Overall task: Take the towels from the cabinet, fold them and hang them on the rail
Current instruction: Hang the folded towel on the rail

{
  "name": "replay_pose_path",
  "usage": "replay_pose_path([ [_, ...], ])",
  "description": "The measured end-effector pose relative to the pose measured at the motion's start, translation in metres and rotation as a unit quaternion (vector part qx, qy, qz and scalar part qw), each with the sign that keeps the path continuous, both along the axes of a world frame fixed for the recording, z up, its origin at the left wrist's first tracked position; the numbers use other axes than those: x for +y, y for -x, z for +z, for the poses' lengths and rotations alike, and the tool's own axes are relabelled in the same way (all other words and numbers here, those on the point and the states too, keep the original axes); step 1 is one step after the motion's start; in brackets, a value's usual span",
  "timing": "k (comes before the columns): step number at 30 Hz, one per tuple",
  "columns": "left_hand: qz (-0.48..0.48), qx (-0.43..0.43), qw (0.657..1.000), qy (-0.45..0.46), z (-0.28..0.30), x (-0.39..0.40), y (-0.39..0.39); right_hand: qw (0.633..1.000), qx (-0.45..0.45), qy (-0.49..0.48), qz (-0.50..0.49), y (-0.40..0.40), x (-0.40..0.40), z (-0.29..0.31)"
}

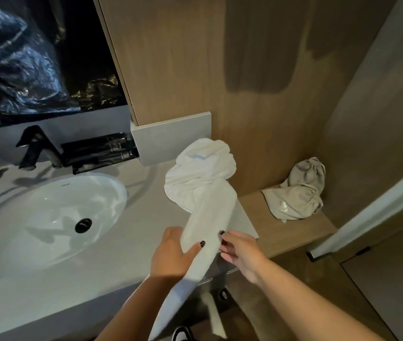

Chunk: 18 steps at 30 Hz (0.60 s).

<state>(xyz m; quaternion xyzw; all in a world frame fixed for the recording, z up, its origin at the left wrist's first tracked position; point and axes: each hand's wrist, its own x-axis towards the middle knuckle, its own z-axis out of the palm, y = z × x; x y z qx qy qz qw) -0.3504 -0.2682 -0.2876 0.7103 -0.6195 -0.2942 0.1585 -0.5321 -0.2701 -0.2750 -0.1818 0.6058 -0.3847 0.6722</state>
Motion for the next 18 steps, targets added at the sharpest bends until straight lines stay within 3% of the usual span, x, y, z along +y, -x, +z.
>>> replay_pose_path([
  [6, -0.011, 0.136, 0.99, 0.037, 0.021, 0.042, 0.017, 0.996, -0.061, 0.024, 0.061, 0.022, 0.008, 0.01],
  [11, -0.017, 0.206, 0.977, 0.046, 0.038, 0.062, 0.026, 0.99, -0.107, 0.078, 0.043, 0.02, 0.022, 0.031],
  [18, -0.038, 0.212, 0.972, 0.089, 0.073, 0.076, 0.028, 0.977, -0.03, 0.21, 0.008, 0.025, 0.038, 0.085],
])
